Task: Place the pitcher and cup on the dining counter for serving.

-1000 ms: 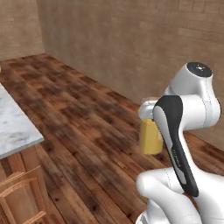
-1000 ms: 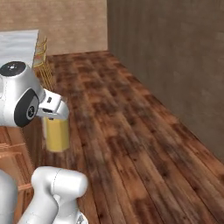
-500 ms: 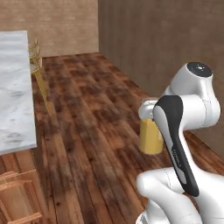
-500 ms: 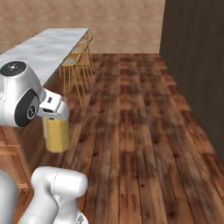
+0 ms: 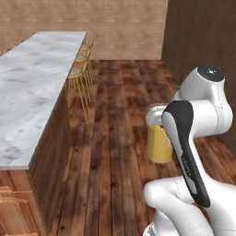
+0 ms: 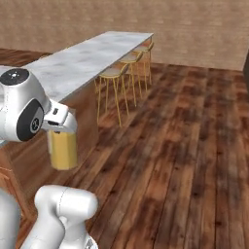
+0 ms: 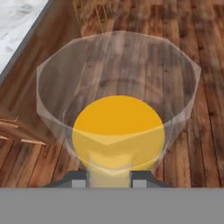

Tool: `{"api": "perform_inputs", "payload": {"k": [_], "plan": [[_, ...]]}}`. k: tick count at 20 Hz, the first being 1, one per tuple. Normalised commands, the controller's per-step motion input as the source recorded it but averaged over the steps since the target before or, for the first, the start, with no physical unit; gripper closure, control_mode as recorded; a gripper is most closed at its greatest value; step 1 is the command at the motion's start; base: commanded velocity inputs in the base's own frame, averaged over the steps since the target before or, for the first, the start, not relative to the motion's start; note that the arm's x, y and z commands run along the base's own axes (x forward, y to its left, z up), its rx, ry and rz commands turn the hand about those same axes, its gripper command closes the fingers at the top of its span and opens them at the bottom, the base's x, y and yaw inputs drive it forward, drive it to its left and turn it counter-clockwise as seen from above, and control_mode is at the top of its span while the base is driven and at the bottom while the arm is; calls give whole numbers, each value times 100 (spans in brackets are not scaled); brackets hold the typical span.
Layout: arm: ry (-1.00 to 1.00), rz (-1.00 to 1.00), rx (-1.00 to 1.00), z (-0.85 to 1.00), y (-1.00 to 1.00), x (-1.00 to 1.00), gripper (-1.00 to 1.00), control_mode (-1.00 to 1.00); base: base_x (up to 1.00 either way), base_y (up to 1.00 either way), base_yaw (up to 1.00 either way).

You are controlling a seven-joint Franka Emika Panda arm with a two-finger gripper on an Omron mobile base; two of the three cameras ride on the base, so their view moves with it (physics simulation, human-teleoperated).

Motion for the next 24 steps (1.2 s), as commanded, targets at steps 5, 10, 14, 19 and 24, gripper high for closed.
{"api": "perform_inputs", "payload": {"k": [5, 10, 14, 19, 24], "plan": [[0, 0, 0, 0, 0, 0, 100, 100, 87, -75, 55], [0, 0, 0, 0, 0, 0, 100, 100, 68, -95, 49], [0, 0, 0, 0, 0, 0, 100, 100, 59, -100, 44], [0, 0, 0, 0, 0, 0, 100, 100, 57, -100, 43], [0, 0, 0, 0, 0, 0, 100, 100, 59, -100, 41]]}}
